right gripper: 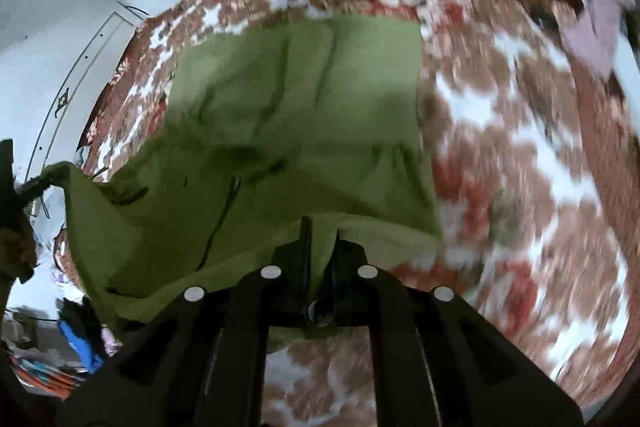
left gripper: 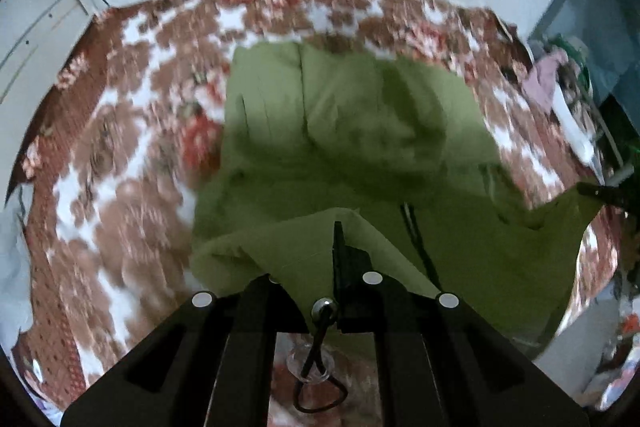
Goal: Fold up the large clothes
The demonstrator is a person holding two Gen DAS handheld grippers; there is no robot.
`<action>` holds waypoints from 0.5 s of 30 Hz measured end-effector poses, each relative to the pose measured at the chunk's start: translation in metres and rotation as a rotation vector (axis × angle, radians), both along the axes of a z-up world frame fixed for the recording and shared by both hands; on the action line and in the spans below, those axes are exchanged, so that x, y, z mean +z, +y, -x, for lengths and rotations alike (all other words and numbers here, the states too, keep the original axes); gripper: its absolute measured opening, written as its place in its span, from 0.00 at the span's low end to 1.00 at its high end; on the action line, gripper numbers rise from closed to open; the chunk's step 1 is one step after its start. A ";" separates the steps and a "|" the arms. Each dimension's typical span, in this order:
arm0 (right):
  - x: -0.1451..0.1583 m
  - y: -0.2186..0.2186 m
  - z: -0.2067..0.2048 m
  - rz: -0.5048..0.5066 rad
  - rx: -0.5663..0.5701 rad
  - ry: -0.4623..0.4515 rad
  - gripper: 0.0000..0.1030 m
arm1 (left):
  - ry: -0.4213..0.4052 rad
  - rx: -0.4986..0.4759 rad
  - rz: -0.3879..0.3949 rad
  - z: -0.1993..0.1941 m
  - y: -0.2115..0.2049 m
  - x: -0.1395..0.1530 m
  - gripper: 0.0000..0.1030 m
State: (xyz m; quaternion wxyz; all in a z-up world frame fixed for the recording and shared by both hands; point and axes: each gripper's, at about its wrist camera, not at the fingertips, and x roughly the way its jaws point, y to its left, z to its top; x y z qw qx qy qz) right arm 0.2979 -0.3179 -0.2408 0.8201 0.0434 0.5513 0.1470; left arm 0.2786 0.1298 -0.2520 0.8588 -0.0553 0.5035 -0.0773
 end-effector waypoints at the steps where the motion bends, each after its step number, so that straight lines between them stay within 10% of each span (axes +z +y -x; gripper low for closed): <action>1: 0.004 0.002 -0.013 0.009 0.007 -0.022 0.08 | -0.015 0.010 0.006 -0.011 0.001 0.002 0.05; 15: 0.025 0.003 -0.193 0.066 -0.102 -0.218 0.08 | -0.168 -0.006 0.062 -0.191 0.011 0.014 0.05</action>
